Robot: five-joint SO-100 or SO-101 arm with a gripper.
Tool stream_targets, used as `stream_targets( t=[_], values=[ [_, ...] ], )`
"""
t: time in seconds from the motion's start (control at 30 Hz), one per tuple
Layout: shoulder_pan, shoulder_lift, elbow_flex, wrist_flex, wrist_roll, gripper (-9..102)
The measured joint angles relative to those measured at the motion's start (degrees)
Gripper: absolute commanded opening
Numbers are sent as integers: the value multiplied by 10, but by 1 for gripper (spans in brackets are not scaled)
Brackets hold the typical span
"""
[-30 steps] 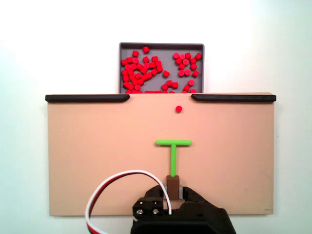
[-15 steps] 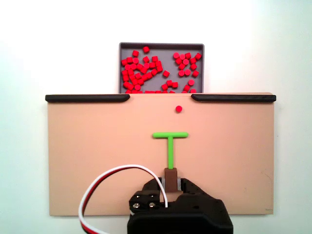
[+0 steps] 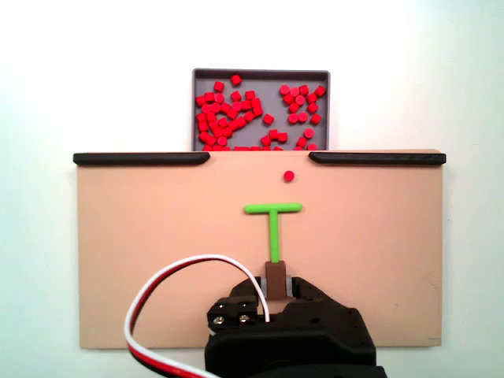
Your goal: Push granules from bottom to the grey container
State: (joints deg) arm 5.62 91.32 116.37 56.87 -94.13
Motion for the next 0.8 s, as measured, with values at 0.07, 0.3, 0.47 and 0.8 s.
stream_targets(
  t=[0.07, 0.3, 0.47, 0.8],
  values=[
    [0, -10, -10, 0, 0, 0],
    [0, -29, -32, 5, 0, 0],
    [0, -47, -52, 4, 5, 0],
    [0, -87, -101, 4, 5, 0]
  ],
)
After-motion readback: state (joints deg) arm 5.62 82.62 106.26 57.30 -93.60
